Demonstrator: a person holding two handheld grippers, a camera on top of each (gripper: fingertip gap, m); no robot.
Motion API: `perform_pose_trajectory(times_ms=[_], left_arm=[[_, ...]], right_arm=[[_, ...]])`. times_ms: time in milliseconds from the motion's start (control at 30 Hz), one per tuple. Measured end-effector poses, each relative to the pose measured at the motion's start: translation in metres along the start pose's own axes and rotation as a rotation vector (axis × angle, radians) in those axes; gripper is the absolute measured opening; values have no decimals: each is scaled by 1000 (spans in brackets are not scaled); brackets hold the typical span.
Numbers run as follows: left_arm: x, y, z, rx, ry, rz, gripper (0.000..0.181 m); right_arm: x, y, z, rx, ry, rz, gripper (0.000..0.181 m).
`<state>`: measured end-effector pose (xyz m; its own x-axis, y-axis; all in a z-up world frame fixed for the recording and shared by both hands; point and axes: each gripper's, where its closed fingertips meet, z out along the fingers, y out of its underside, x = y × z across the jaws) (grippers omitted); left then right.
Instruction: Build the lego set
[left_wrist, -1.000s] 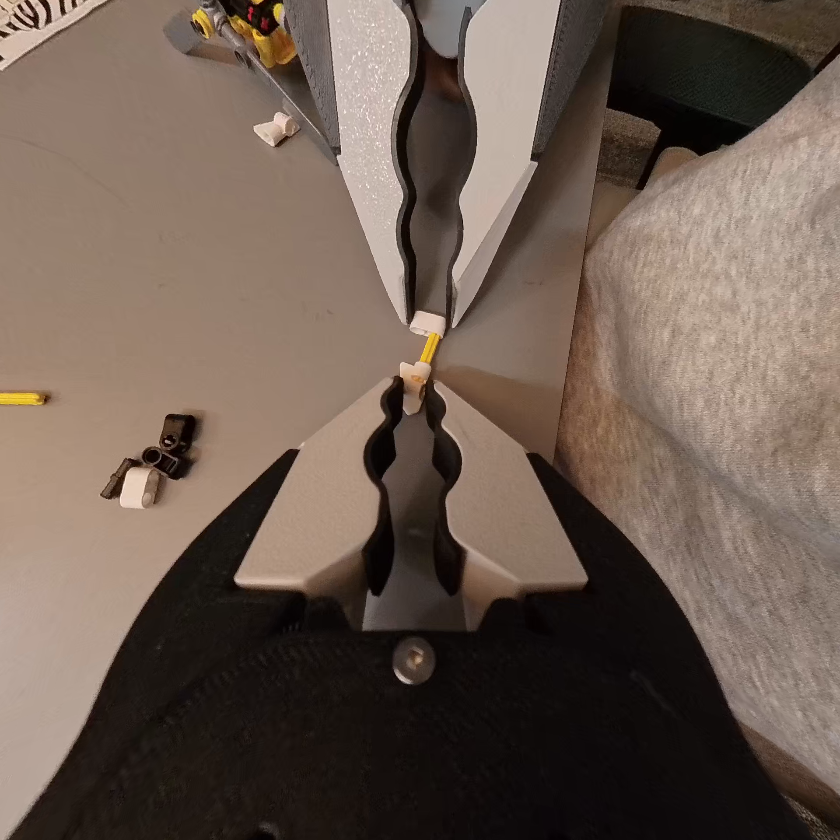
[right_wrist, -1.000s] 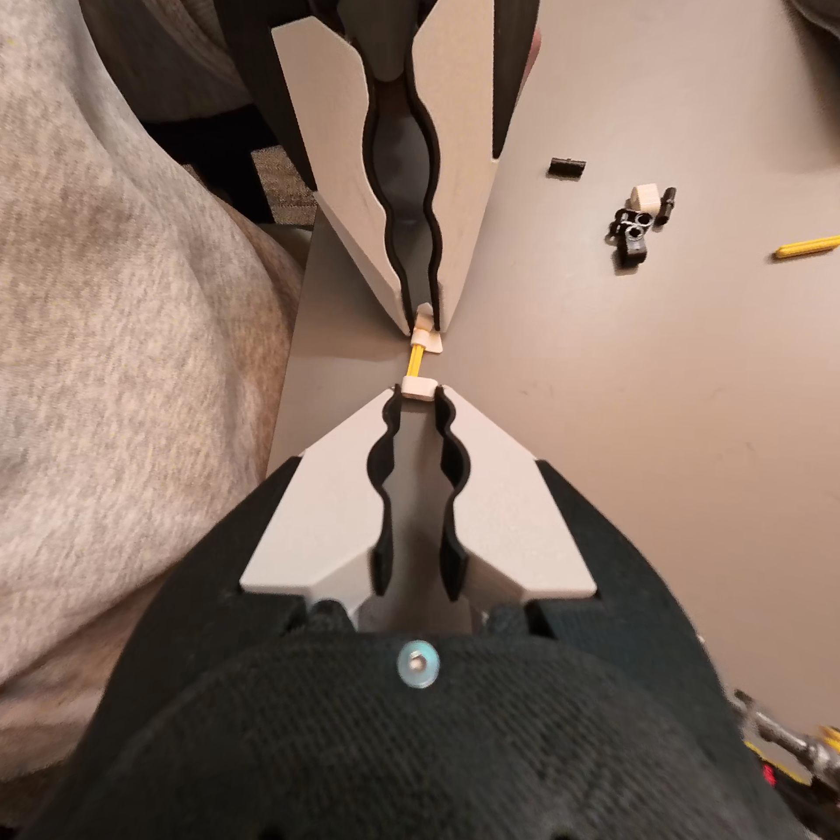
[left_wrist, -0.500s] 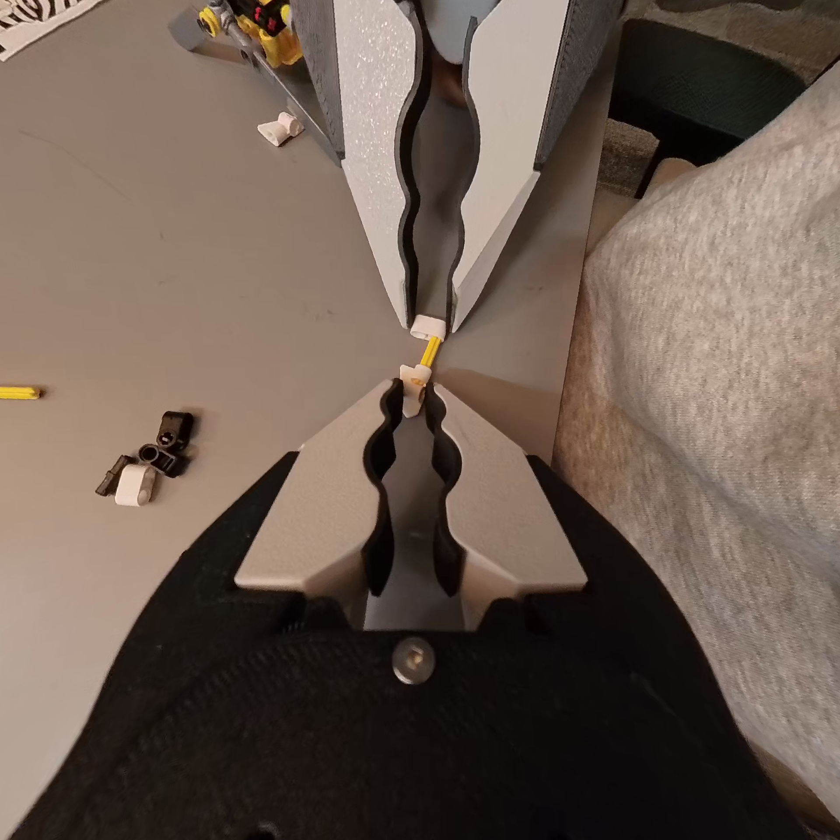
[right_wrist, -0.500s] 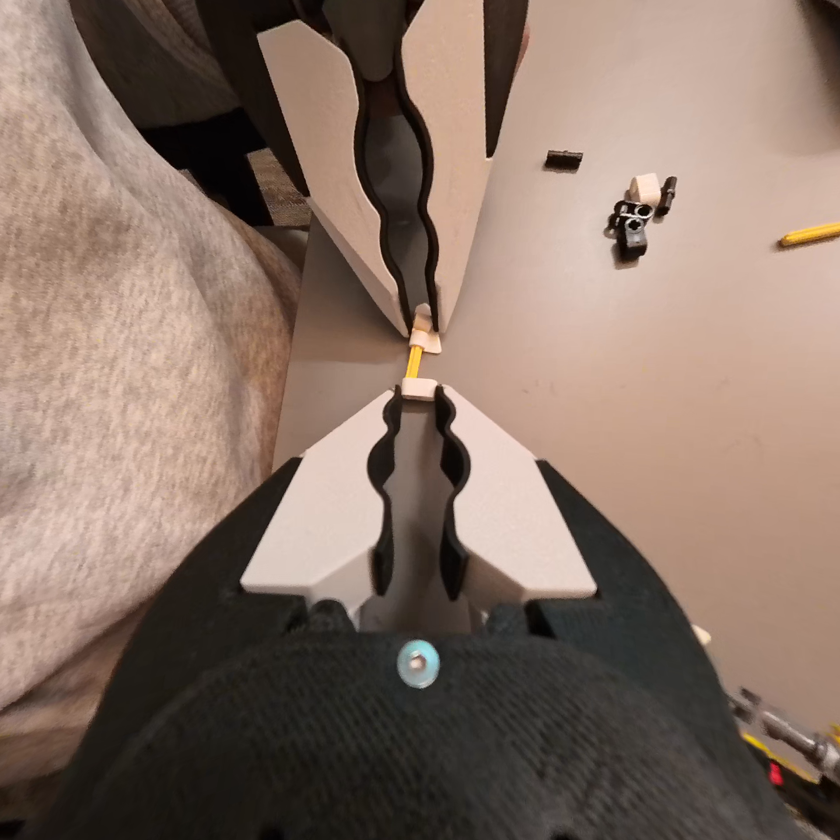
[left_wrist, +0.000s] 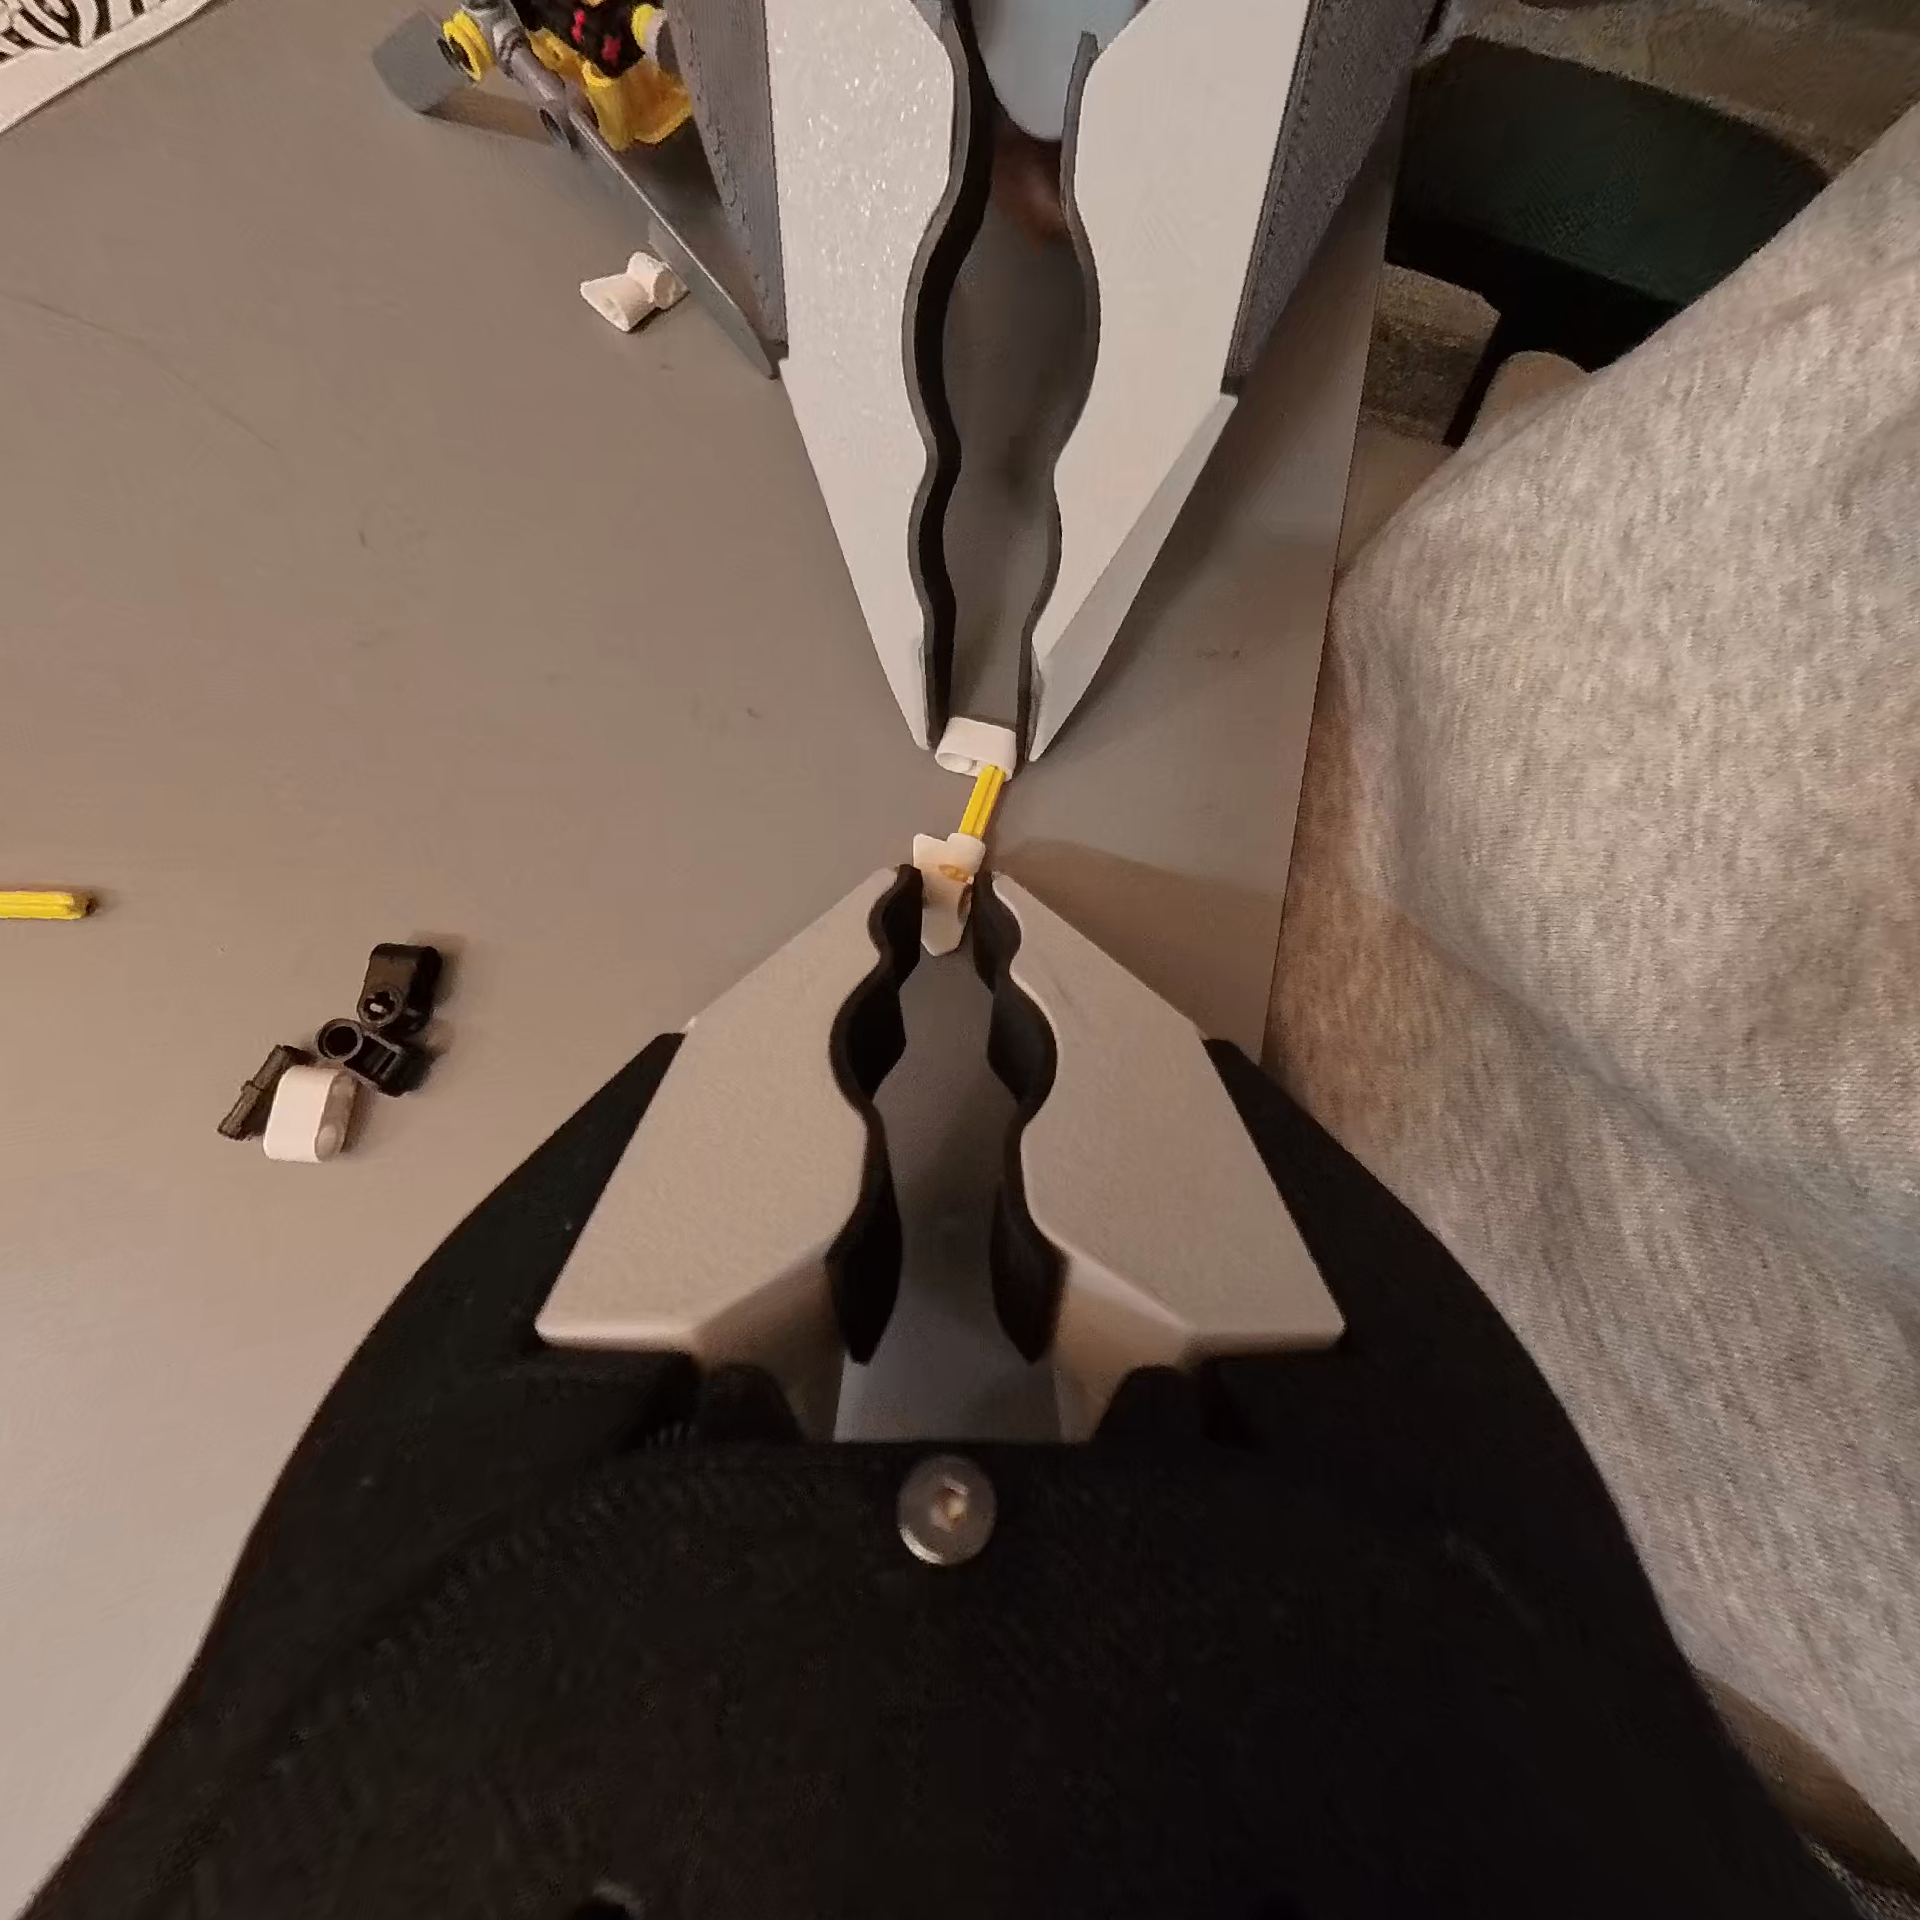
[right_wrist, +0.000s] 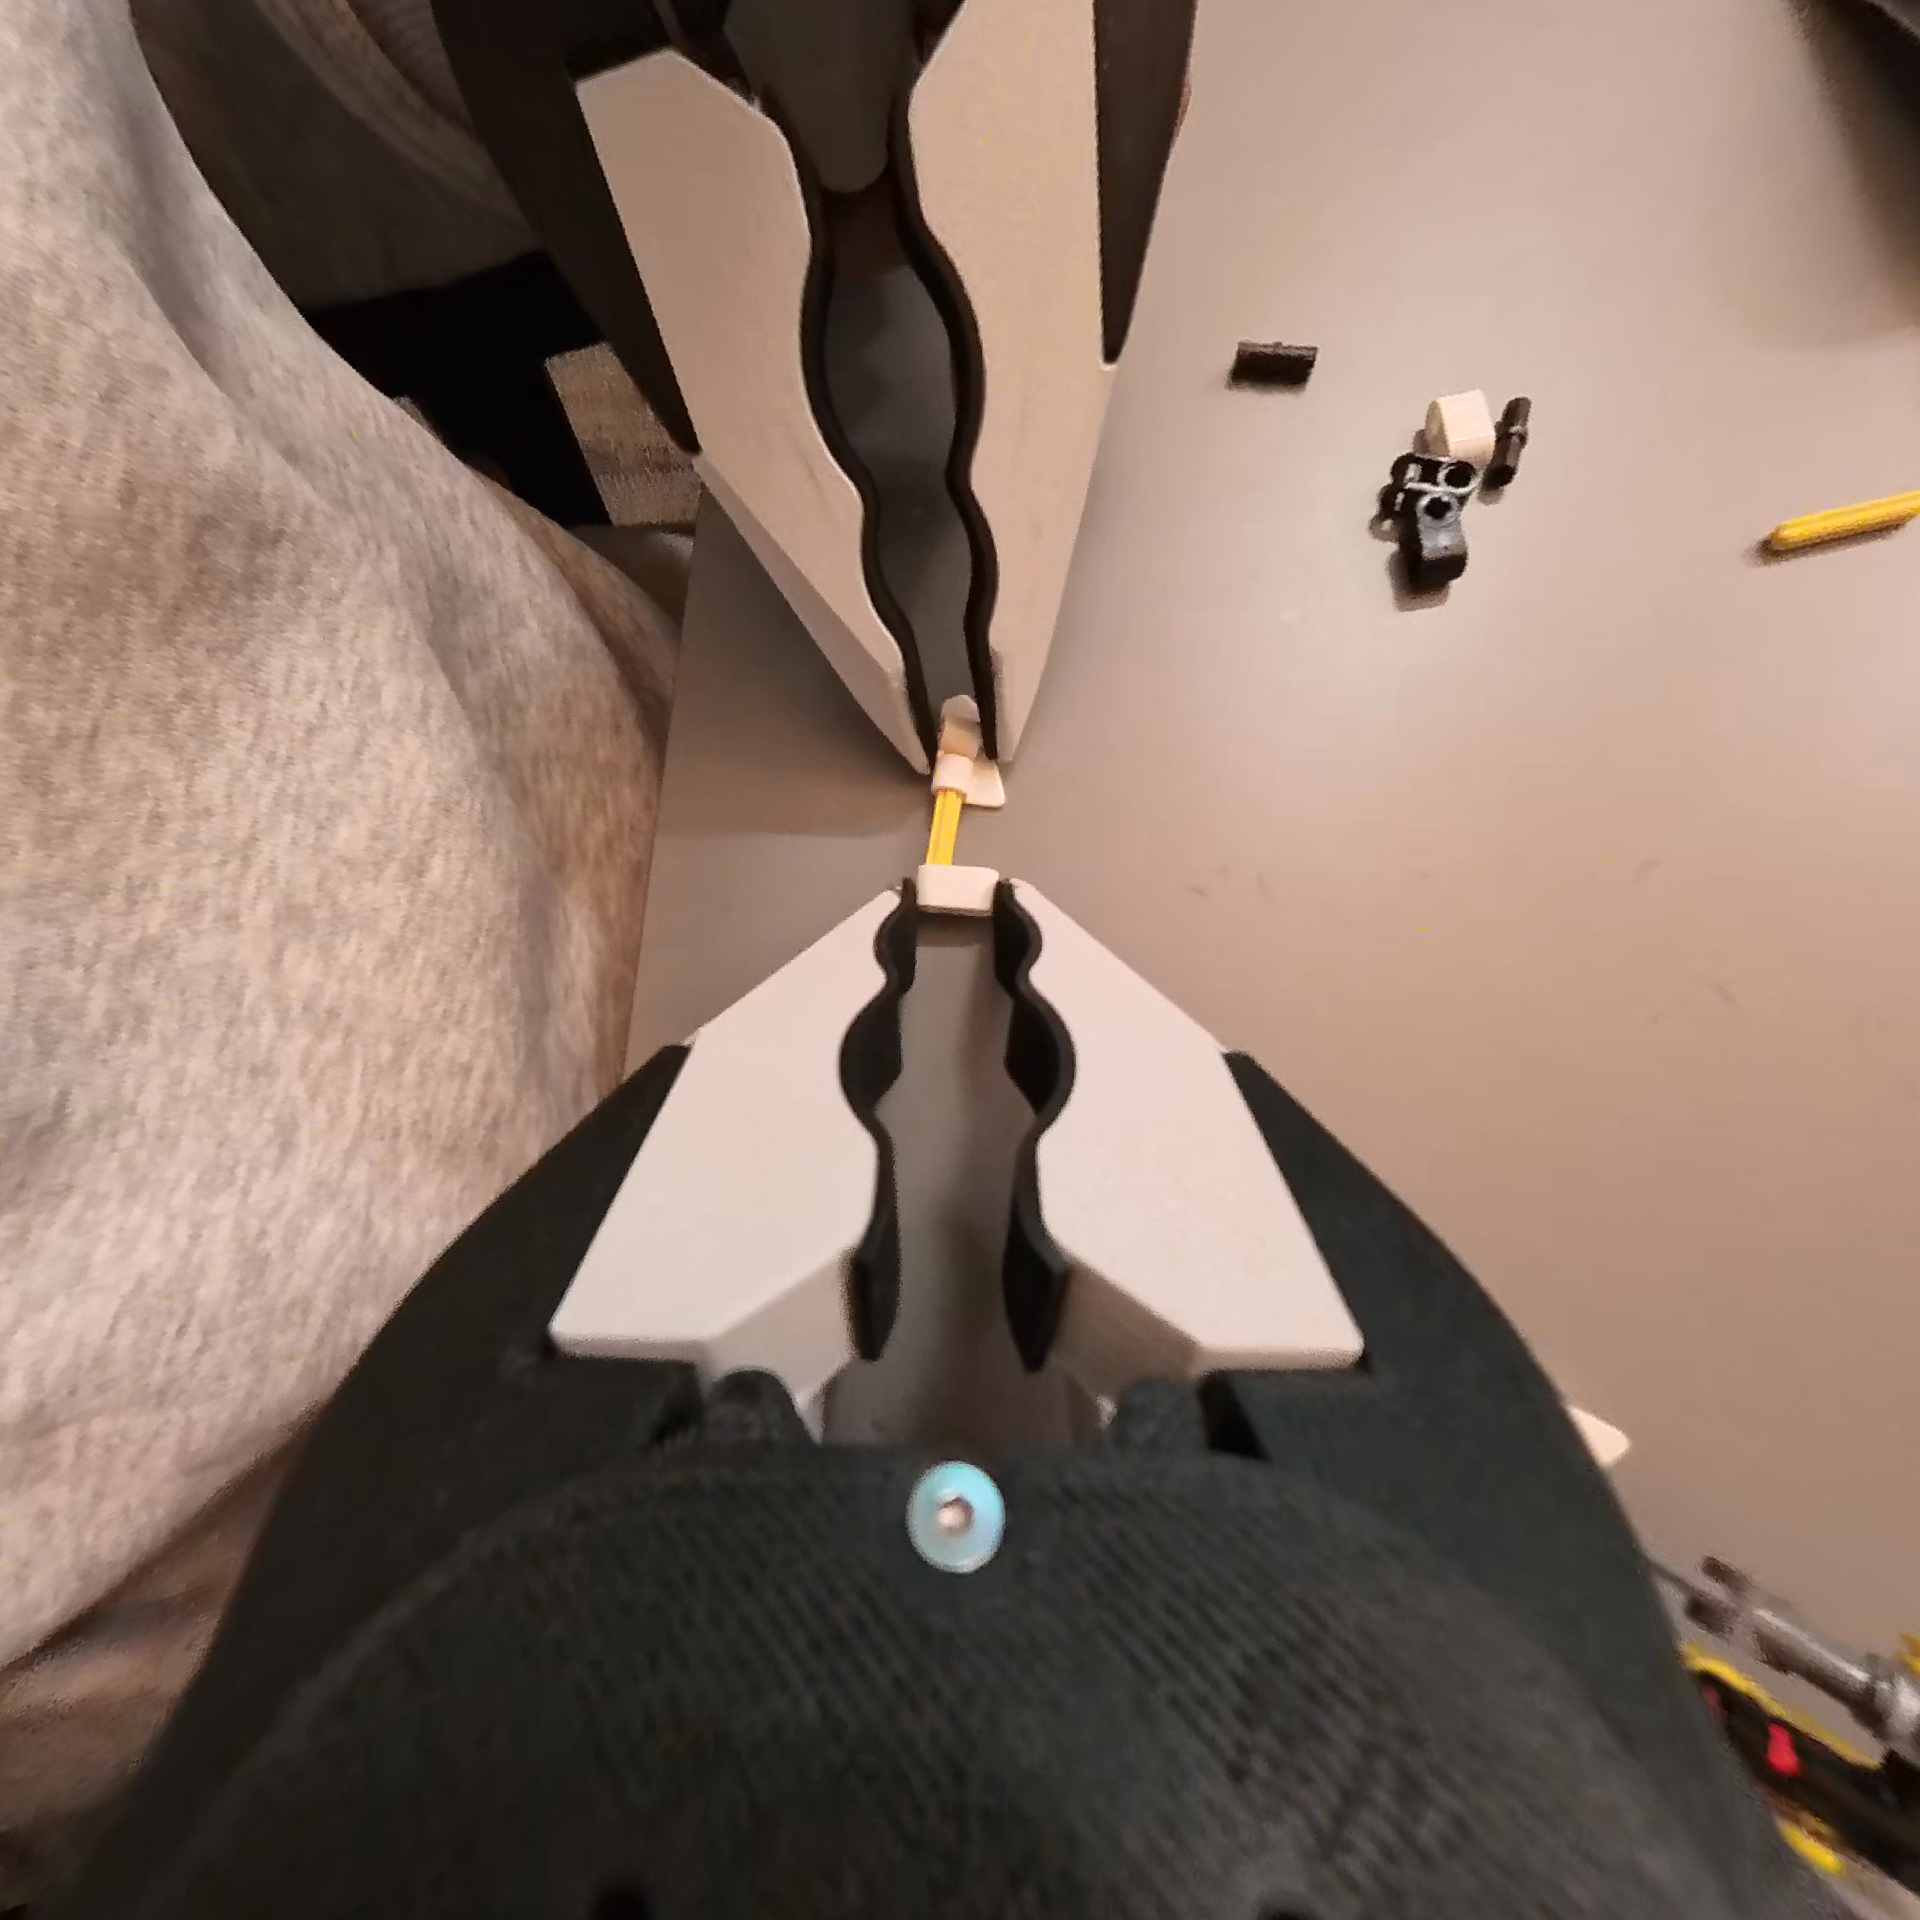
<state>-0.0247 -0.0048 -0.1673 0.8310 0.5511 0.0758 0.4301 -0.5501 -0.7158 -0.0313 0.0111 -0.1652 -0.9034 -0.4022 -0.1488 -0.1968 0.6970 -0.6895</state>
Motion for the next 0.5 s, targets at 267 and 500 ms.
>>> perform_pose_trajectory(times_ms=[267, 500], left_arm=[[1, 0, 0, 0, -3, 3, 8], [1, 0, 1, 0, -7, 5, 8]], right_arm=[[0, 0, 1, -7, 12, -8, 12], [0, 0, 1, -22, 29, 39, 12]])
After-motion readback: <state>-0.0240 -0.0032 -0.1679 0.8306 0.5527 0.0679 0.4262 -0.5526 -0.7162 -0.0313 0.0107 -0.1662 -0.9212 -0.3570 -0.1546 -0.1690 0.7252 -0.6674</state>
